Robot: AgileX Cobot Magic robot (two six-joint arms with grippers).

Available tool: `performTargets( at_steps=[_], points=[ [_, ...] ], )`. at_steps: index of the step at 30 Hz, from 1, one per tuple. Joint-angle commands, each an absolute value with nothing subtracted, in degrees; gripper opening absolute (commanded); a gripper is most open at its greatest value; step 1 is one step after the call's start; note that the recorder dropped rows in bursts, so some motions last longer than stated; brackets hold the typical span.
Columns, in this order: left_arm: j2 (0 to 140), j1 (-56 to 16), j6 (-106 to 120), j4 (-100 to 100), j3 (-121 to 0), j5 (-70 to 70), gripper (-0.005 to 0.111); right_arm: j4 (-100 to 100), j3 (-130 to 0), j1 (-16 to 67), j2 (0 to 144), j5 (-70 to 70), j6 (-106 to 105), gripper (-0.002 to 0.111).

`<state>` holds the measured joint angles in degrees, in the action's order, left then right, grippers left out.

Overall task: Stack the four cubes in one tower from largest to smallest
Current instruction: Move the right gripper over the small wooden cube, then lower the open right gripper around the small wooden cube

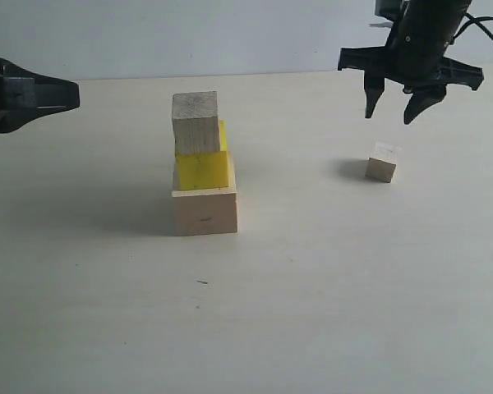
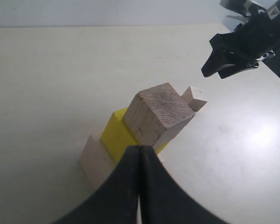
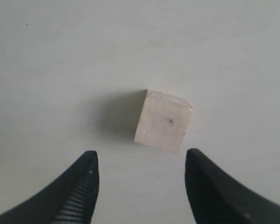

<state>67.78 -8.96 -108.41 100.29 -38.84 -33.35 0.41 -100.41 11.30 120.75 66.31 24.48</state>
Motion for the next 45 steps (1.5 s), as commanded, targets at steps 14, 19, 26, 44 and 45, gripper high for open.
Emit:
performTargets(
  at_steps=[14, 19, 26, 44, 45],
  points=[
    [67.89, -8.94, -108.38, 99.95, -38.73, -34.82, 0.0, -2.48, -104.95, 11.85, 128.44, 69.96, 36.17, 0.056],
    [67.89, -8.94, -108.38, 99.95, -38.73, -34.82, 0.0, -2.77, -104.95, 10.95, 128.83, 69.96, 36.28, 0.056],
    [67.89, -8.94, -108.38, 99.95, -38.73, -34.7, 0.0, -1.85, -104.95, 8.22, 128.83, 69.96, 36.05, 0.056],
    [67.89, -8.94, -108.15, 99.95, -38.73, -34.13, 0.0, 2.87, -104.95, 8.22, 128.96, 67.84, 34.48, 0.056],
    [67.89, -8.94, -108.15, 99.95, -38.73, -34.13, 0.0, 2.87, -104.95, 8.22, 129.07, 67.71, 34.48, 0.056]
  ],
)
